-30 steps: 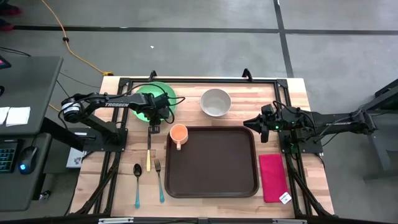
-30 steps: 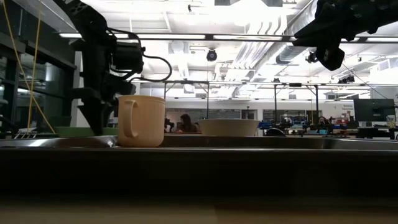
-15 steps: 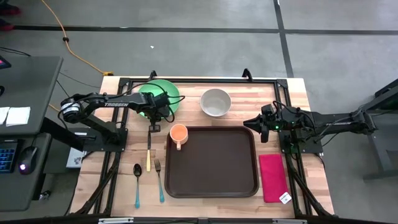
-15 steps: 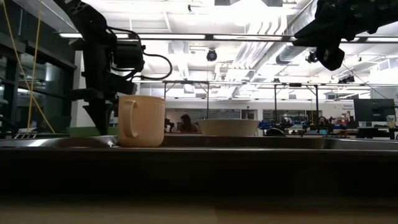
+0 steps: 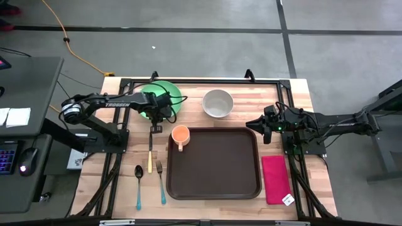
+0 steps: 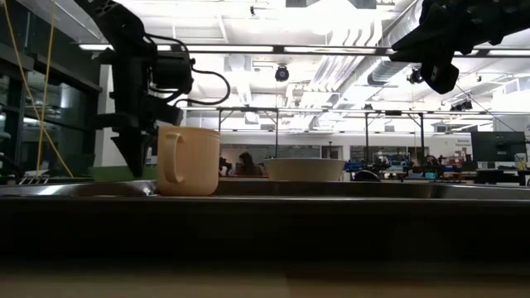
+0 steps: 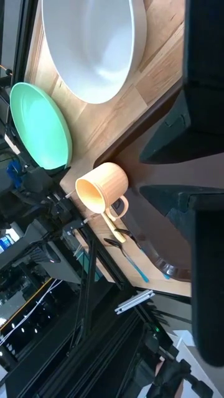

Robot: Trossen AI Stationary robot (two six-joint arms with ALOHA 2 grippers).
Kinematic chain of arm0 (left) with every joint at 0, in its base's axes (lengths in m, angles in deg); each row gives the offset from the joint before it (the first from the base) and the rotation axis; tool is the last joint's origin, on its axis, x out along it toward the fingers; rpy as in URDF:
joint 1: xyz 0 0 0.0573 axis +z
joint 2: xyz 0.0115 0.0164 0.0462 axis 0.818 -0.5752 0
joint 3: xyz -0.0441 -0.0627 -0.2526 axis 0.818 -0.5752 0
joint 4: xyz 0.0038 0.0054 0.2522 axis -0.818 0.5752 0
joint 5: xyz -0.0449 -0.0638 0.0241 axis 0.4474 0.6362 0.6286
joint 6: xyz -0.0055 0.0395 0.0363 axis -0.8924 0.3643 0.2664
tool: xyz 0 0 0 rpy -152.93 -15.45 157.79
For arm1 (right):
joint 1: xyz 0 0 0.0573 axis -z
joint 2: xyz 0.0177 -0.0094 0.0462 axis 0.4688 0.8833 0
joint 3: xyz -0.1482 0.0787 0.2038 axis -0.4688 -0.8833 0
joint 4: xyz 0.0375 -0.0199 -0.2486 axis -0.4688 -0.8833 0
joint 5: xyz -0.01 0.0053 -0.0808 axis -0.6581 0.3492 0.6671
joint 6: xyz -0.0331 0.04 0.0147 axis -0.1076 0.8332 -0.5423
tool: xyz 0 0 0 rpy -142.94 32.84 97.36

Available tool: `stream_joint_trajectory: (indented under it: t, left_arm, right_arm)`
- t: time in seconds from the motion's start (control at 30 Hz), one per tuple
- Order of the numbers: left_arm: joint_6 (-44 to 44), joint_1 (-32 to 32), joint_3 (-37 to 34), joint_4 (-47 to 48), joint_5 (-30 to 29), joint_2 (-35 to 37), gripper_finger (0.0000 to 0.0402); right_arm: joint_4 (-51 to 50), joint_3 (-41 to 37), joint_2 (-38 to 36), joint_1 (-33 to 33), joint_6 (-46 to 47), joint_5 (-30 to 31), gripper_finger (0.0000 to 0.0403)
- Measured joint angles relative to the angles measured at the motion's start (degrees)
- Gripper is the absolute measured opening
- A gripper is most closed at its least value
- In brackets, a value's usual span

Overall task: Set up tray
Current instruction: Put the green plate under the yellow mug on the brown serving tray

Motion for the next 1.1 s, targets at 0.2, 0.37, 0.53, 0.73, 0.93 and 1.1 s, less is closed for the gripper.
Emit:
stream_joint_trajectory:
  t: [0.2,0.37,0.53,0.73,0.93,1.1]
  left_arm:
    - [-0.01,-0.02,3.9,4.9,-0.87,-0.02,0.0012]
    - [0.89,-0.02,6.89,8.98,-1.33,-0.02,0.0012]
    - [1.03,-0.02,9.23,12.47,-1.47,-0.02,0.0012]
    - [1.03,-0.02,12.43,16.89,-2.23,-0.02,0.0012]
    - [1.03,-0.02,15.26,20.11,-2.63,2.86,0.0012]
    - [-0.22,-0.02,17.94,23.55,-2.77,6.63,0.0012]
  right_arm:
    - [-0.03,0.0,0.0,0.0,-0.02,-0.01,0.0041]
    - [-0.4,0.0,0.02,0.02,-0.01,-0.01,0.0046]
    - [-0.44,0.0,0.02,0.02,-0.09,-0.01,0.0043]
    - [-0.46,0.0,0.02,0.02,-0.22,-0.01,0.004]
    - [-0.51,0.0,0.0,0.02,-0.22,-0.01,0.0044]
    - [-0.59,0.0,0.02,0.01,-0.22,-0.01,0.0039]
